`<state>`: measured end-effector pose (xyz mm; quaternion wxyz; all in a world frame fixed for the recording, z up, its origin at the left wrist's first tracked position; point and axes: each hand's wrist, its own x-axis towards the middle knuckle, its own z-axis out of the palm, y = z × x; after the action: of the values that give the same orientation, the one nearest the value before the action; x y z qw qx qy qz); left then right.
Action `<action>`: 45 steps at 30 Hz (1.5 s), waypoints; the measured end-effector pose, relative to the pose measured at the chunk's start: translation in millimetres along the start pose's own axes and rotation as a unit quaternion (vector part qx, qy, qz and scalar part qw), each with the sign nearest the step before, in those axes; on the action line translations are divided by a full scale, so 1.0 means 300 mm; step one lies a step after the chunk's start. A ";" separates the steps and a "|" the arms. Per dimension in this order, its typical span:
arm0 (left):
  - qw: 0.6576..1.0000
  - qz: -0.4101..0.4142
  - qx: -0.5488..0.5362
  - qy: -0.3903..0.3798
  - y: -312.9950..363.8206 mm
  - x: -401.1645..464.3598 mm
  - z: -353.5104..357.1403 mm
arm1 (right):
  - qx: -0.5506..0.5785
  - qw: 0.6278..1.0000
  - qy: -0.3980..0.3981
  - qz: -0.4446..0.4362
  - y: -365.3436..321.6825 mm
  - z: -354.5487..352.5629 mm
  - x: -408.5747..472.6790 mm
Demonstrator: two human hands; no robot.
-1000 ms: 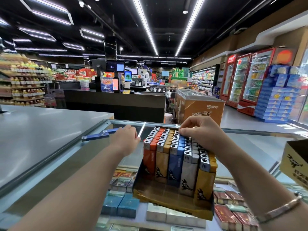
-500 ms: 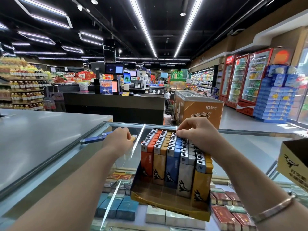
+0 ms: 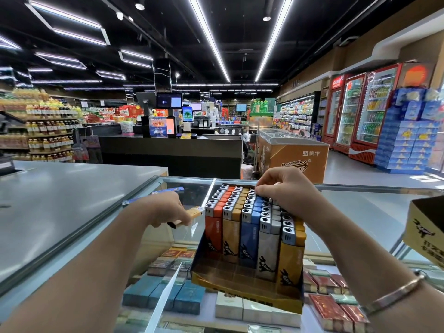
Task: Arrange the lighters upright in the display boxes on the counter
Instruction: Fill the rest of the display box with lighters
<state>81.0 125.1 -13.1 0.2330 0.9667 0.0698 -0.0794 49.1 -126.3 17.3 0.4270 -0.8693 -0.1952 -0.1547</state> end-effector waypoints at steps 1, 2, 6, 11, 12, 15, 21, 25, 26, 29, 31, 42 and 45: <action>1.000 -0.003 -0.005 0.002 0.005 -0.009 -0.002 | -0.001 1.000 -0.002 -0.001 0.000 0.000 0.000; 1.000 0.002 -0.021 0.016 0.012 -0.021 -0.005 | -0.004 1.000 -0.005 -0.002 -0.001 -0.001 0.000; 0.948 0.159 -0.199 0.193 0.057 -0.088 -0.033 | -0.054 0.998 0.018 -0.041 -0.013 -0.002 -0.009; 0.819 0.409 -0.100 0.389 0.164 -0.219 -0.013 | 0.018 0.982 0.096 -0.161 -0.075 -0.028 -0.032; 0.805 0.430 -0.047 0.405 0.179 -0.230 0.000 | 0.054 0.980 0.077 -0.175 -0.096 -0.031 -0.041; 0.770 0.467 0.040 0.432 0.197 -0.240 0.022 | 0.107 0.975 0.039 -0.189 -0.126 -0.023 -0.061; 0.755 0.482 0.013 0.444 0.191 -0.234 0.008 | 0.135 0.971 0.058 -0.189 -0.143 -0.018 -0.071; 0.774 0.416 -0.142 0.456 0.191 -0.246 -0.014 | 0.223 0.956 0.090 -0.170 -0.170 -0.040 -0.085; 0.782 0.399 -0.210 0.431 0.187 -0.245 -0.022 | 0.239 0.952 0.088 -0.170 -0.175 -0.045 -0.087; 0.778 0.353 -0.406 0.325 0.165 -0.226 -0.049 | 0.224 0.954 0.032 -0.194 -0.194 -0.042 -0.102; 0.778 0.320 -0.462 0.282 0.150 -0.213 -0.057 | 0.138 0.964 -0.025 -0.228 -0.207 -0.022 -0.120; 0.775 0.290 -0.534 0.175 0.149 -0.203 -0.048 | -0.122 0.958 -0.133 -0.222 -0.223 0.034 -0.137; 0.774 0.285 -0.542 0.164 0.149 -0.202 -0.048 | -0.158 0.952 -0.143 -0.222 -0.224 0.041 -0.136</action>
<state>31.2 86.5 30.4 0.7151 0.6546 -0.1398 0.2013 -17.0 -87.2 38.1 0.2067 -0.8736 -0.4148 -0.1488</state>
